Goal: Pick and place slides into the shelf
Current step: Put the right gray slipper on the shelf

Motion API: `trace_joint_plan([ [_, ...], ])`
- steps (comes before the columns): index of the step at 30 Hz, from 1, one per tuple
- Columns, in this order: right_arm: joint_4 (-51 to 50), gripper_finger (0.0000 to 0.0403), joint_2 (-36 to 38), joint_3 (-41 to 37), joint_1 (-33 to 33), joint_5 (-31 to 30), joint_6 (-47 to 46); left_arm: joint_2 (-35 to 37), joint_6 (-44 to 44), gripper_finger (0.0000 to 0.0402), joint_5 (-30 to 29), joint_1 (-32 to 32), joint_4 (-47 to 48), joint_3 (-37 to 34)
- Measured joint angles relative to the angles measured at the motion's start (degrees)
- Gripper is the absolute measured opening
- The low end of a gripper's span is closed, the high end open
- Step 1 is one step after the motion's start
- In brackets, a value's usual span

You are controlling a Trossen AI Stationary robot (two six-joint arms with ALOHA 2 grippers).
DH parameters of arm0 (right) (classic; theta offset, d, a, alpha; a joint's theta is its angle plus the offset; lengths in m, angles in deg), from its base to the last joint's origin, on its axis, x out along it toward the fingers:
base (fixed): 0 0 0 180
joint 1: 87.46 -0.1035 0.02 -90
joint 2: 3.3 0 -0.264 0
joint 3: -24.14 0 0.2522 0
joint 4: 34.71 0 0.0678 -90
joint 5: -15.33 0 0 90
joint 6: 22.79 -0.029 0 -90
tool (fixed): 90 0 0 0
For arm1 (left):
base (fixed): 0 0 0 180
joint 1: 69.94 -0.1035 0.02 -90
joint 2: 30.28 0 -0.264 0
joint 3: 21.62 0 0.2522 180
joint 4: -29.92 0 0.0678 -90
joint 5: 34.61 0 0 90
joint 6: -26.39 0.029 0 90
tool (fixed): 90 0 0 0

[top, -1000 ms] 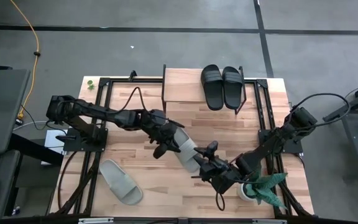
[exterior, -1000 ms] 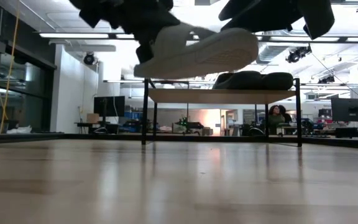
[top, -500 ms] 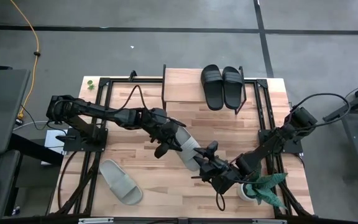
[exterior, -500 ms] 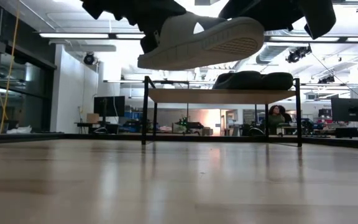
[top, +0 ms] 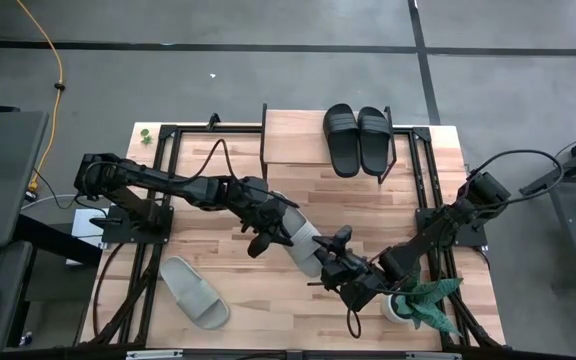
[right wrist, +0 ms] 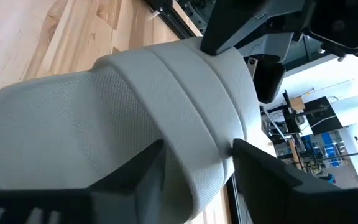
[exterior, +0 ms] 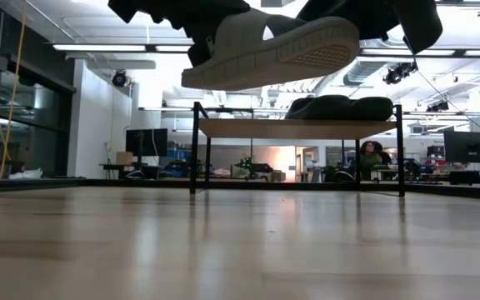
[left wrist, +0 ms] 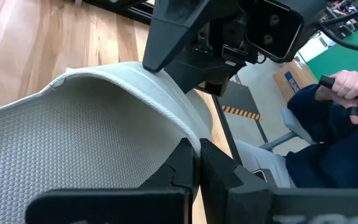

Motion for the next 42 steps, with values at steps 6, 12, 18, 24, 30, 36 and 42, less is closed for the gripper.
trace_joint_plan([
  [6, -0.1, 0.0089, 0.0, 0.0, 0.0, 1.0, 0.1, 0.0, -0.2, 0.0, 0.4, 0.0, -0.1, 0.0],
  [12, -0.2, 0.0007, 0.0, 0.0, 0.0, 1.3, 0.3, 0.0, -0.2, 0.0, 0.4, 0.0, -0.1, 0.0],
  [18, -0.1, 0.0003, 0.0, 0.0, 0.0, 2.3, 0.2, 0.0, -0.2, 0.0002, 0.4, 0.0, -0.1, 0.0],
  [24, 0.0, 0.0001, 0.0, 0.0, 0.0, 2.5, 0.1, 0.0, 0.1, 0.0035, 0.0, -0.1, -0.1, 0.0],
  [30, -0.1, 0.0001, 0.0, 0.0, 0.0, 2.7, 0.1, 0.0, 0.6, 0.0092, -0.7, -0.1, 0.3, 0.0],
  [36, 0.0, 0.0, 0.0, 0.0, 0.0, 2.8, 0.1, 0.0, 2.6, 0.0168, -1.6, -0.1, 0.3, 0.0],
  [42, -0.6, 0.0, 0.0, 0.0, 0.1, 2.4, 0.2, 0.0, 4.1, 0.0237, -8.7, -0.3, 2.1, 0.0],
])
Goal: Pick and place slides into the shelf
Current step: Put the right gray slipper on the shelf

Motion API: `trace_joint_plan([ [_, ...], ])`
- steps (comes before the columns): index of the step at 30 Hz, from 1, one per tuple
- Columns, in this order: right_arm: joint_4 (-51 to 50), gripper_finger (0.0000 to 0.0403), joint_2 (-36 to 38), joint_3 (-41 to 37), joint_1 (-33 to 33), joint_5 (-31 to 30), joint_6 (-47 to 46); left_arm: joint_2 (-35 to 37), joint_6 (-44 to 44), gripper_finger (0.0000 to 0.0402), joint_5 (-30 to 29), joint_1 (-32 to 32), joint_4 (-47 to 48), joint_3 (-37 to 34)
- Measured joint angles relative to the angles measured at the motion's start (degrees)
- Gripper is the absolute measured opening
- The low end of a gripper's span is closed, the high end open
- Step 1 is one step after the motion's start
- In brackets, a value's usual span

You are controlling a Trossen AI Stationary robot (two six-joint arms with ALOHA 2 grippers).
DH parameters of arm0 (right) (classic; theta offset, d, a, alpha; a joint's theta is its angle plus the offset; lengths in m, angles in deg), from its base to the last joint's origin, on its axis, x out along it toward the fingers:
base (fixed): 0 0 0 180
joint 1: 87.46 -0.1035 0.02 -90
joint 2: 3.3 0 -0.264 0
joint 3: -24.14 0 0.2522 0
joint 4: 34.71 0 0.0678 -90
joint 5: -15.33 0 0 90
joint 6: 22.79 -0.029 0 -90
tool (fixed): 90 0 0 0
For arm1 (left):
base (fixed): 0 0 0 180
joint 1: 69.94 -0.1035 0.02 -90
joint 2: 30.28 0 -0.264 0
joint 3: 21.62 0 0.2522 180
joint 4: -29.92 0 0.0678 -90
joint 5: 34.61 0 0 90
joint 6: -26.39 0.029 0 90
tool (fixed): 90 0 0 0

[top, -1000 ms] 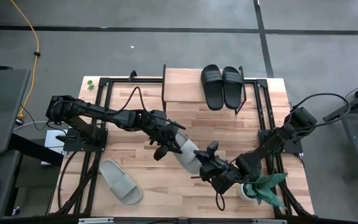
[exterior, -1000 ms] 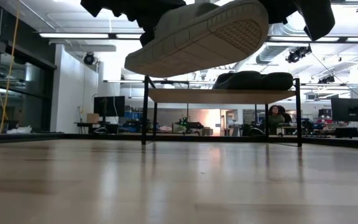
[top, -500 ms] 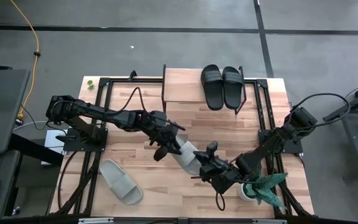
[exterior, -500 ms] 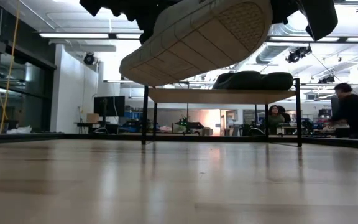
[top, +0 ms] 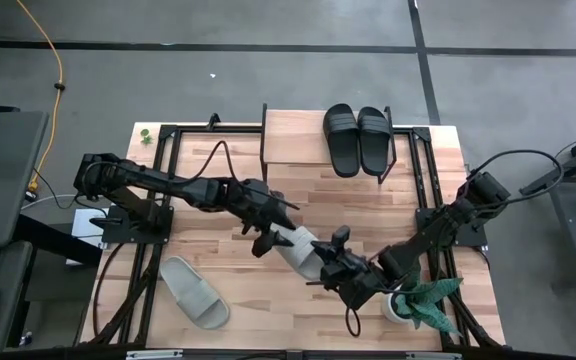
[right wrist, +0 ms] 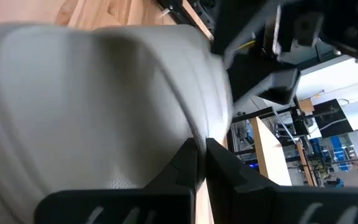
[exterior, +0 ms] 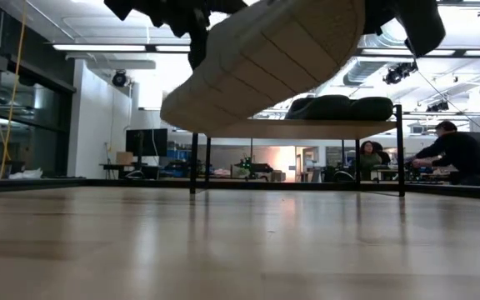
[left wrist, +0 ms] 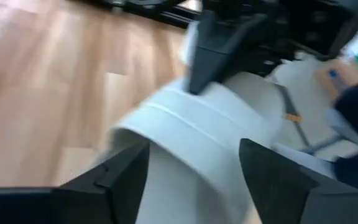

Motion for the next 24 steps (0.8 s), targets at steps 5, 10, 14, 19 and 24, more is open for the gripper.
trace_joint_plan([
  [5, -2.0, 0.0, 0.0, 0.0, 0.0, -1.0, -0.3, 0.4, 0.5, 0.027, -2.8, -2.2, 3.0, 0.0],
  [10, -3.3, 0.0, 0.0, 0.0, 0.0, -4.0, -0.4, 3.5, 2.3, 0.0281, -4.1, -4.6, 6.3, 0.0],
  [14, -6.4, 0.0, 0.1, 0.2, 0.0, -6.2, -1.9, 8.4, 5.2, 0.0276, -5.3, -4.9, 9.8, 0.0],
  [19, -18.8, 0.0, 0.2, 3.3, 1.7, -6.2, -11.7, 15.4, 6.7, 0.026, -8.6, -3.0, 13.3, 0.0],
  [24, -26.5, 0.0, 0.2, 6.7, 4.1, -7.3, -15.1, 20.1, 7.0, 0.0245, -13.1, 1.6, 17.3, 0.0],
])
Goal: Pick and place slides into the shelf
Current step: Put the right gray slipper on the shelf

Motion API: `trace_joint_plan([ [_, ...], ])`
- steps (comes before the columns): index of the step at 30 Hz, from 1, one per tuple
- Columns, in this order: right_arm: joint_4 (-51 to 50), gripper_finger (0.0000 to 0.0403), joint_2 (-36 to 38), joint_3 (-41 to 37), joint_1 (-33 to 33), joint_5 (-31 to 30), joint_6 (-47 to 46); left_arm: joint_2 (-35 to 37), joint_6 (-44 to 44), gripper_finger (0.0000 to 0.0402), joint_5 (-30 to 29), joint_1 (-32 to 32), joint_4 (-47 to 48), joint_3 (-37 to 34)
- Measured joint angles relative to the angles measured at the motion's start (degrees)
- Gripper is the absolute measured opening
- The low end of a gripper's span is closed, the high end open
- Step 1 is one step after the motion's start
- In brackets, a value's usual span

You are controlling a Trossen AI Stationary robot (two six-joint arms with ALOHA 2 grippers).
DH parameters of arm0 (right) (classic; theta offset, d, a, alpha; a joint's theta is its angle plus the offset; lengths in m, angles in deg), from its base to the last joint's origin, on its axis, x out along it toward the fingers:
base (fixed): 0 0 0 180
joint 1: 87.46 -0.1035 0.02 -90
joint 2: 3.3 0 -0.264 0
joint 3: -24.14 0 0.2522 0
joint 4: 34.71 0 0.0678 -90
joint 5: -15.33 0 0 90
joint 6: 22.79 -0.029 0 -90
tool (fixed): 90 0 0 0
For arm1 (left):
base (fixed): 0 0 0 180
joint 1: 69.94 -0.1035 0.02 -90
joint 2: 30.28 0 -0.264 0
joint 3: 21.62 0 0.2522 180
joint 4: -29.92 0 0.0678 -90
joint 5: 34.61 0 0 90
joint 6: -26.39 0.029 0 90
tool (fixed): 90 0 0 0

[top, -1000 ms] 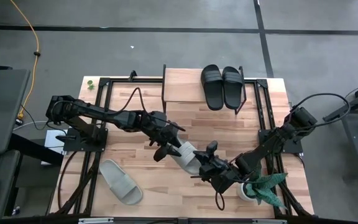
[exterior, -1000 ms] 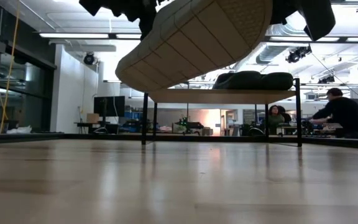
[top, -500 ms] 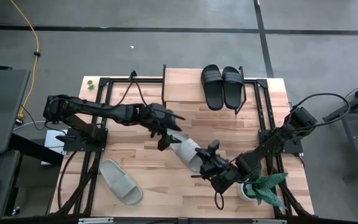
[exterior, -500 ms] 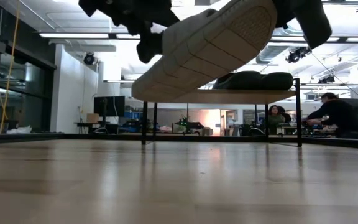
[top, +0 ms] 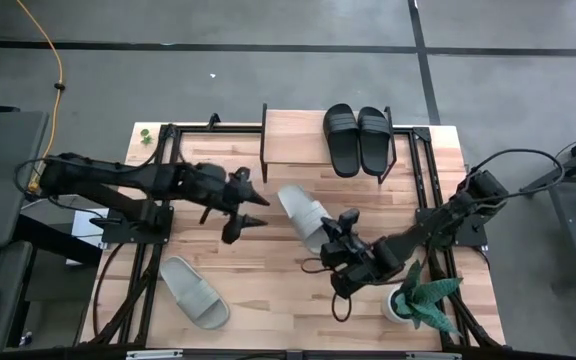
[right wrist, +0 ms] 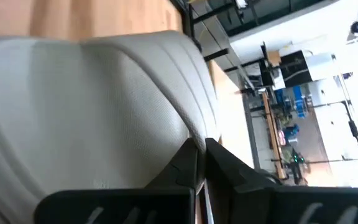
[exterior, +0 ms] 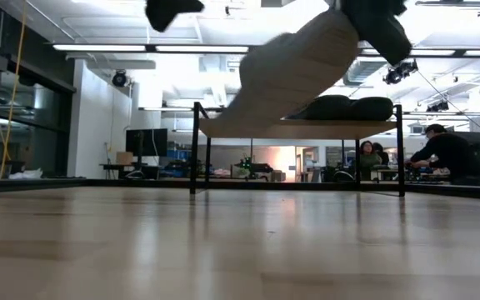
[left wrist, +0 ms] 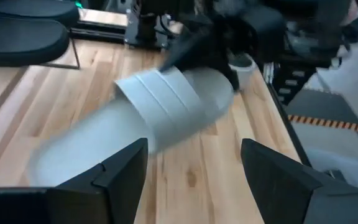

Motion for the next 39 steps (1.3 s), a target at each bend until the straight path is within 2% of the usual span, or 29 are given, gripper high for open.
trace_joint_plan([
  [7, -3.4, 0.0, 0.0, 5.5, 2.7, -0.3, 2.9, 1.5, 0.1, 0.0228, -9.7, 7.0, 3.9, 0.0],
  [10, -6.3, 0.0, 0.0, 7.6, 3.4, -2.7, 2.9, 1.5, -0.3, 0.0222, -12.8, 9.7, 5.5, -0.3],
  [15, -9.7, 0.0, 0.1, 9.4, 6.1, -3.9, 2.1, 1.5, -1.6, 0.0213, -14.8, 14.2, 5.7, -1.5],
  [22, -9.6, 0.0, 0.1, 9.4, 11.6, -4.5, 3.9, 1.5, -2.1, 0.0204, -18.9, 19.5, 6.5, -1.6],
  [34, -5.5, 0.0, 0.1, 9.4, 21.1, -5.6, 8.9, 1.4, -1.9, 0.0202, -21.8, 20.3, 6.4, -1.6],
  [39, -0.3, 0.0, 0.1, 9.4, 25.0, -1.9, 14.2, 1.4, -1.9, 0.0202, -21.8, 20.3, 6.4, -1.6],
])
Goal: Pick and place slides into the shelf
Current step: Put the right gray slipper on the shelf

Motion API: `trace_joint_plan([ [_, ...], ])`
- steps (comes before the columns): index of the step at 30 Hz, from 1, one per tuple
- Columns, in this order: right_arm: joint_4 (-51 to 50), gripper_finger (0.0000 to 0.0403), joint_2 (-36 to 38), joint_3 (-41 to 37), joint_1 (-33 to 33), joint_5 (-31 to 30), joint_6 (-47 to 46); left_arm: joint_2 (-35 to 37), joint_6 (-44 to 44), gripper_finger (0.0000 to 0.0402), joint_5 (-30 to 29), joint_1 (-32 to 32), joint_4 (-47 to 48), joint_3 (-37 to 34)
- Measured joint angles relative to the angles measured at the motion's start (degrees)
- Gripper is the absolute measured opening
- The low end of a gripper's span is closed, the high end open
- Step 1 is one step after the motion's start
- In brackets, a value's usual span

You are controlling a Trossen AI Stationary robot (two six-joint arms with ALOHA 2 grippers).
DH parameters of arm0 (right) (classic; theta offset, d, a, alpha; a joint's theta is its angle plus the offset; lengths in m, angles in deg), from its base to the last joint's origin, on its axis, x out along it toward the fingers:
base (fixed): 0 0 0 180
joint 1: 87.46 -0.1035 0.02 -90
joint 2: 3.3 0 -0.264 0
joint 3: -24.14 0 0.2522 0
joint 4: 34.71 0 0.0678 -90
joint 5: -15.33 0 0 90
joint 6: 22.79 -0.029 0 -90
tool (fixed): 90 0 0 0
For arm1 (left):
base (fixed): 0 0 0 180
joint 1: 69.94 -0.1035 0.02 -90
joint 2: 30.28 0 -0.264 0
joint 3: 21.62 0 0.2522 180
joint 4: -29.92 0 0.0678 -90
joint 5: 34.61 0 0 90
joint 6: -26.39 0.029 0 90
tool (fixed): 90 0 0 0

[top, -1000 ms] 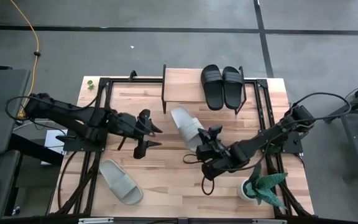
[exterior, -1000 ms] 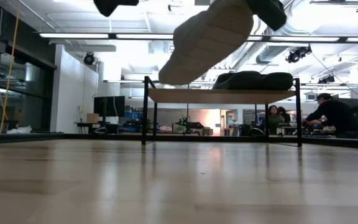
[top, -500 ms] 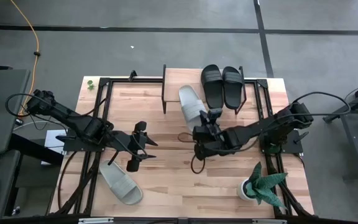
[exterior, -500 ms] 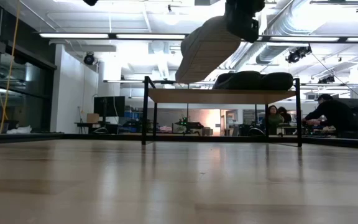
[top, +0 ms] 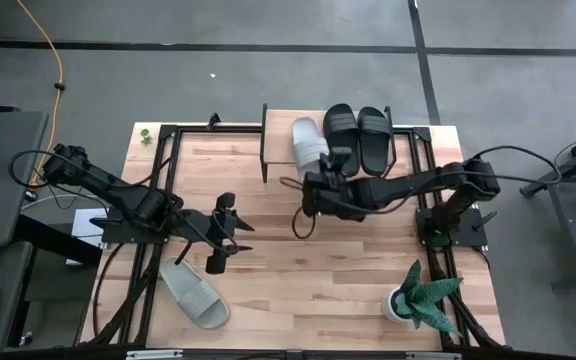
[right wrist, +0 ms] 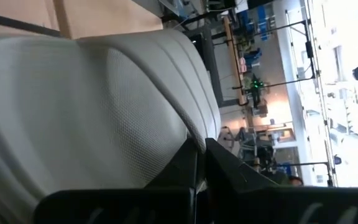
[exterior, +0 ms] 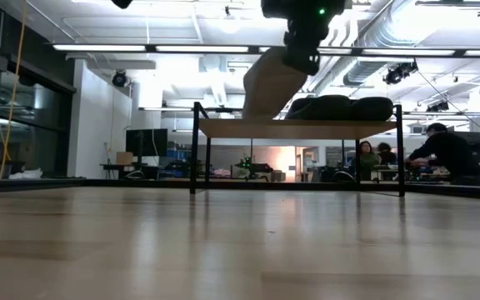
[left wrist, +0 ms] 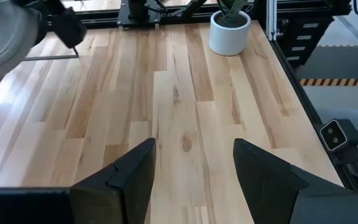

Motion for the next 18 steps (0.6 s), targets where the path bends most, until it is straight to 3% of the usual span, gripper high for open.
trace_joint_plan([
  [10, 11.5, 0.0, 0.0, 0.0, 5.8, 6.2, 9.9, 0.0, 0.0, 0.0198, -0.1, 0.0, 0.0, 0.0],
  [18, 13.3, 0.0, 0.0, 0.0, 9.2, 9.9, 12.1, 0.0, 0.0, 0.0199, -0.1, 0.0, 0.0, 0.0],
])
